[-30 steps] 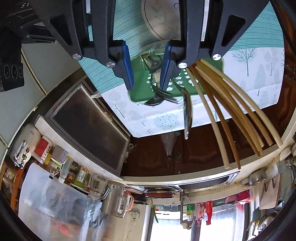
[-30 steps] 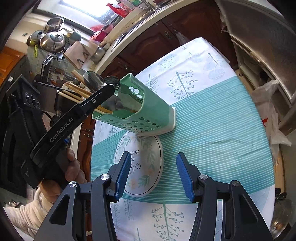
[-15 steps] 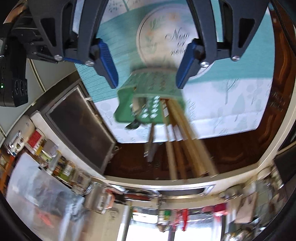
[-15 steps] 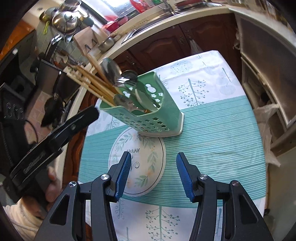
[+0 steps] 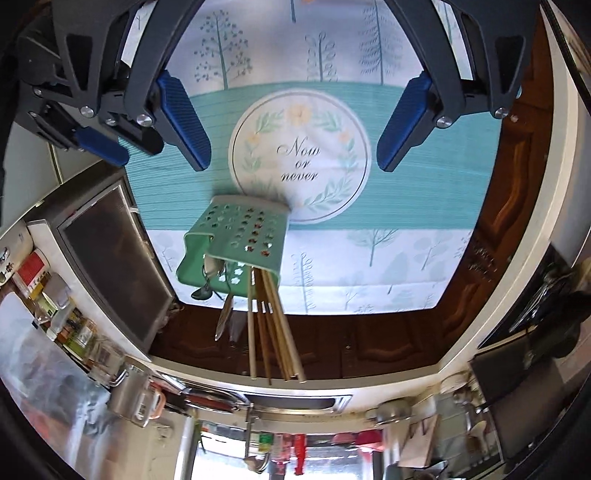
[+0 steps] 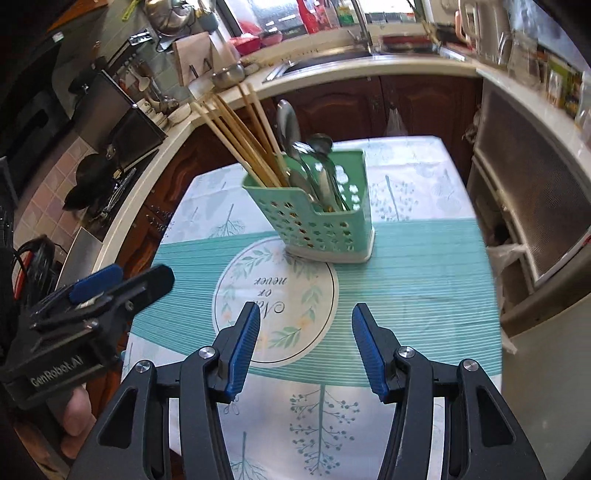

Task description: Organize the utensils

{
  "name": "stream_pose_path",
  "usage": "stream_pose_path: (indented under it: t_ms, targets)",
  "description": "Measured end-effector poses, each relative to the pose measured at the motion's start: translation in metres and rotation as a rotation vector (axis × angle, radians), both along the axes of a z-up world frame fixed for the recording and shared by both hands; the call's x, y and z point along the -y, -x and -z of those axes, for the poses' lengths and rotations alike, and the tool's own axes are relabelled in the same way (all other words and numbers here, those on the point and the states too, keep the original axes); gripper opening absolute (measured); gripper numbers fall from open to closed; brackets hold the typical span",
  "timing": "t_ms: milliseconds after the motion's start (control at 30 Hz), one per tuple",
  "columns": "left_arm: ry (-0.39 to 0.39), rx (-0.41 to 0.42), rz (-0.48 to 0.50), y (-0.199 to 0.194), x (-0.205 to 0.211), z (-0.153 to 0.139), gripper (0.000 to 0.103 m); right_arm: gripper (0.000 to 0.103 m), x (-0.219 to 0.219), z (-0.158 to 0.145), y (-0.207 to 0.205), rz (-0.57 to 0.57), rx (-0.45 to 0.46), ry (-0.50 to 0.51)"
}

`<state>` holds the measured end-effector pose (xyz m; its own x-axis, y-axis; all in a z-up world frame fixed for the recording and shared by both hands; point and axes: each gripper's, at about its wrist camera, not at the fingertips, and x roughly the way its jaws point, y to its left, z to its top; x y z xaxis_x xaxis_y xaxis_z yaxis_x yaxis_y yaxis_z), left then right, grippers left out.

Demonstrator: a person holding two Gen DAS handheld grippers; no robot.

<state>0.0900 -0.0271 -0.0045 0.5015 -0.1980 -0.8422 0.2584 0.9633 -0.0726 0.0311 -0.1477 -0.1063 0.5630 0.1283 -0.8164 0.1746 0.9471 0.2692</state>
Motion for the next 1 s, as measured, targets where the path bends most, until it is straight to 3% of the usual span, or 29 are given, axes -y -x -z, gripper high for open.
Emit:
stream_pose_path:
  t_ms: [167, 1000]
  targets:
    - [-0.038, 0.034, -0.04, 0.01, -0.01, -0.015, 0.101, 0.06, -0.012, -0.031, 0.016, 0.03, 0.056, 0.074]
    - [-0.046, 0.114, -0.049, 0.028, -0.032, -0.061, 0.102, 0.064, -0.04, -0.135, 0.085, 0.12, 0.15, 0.208]
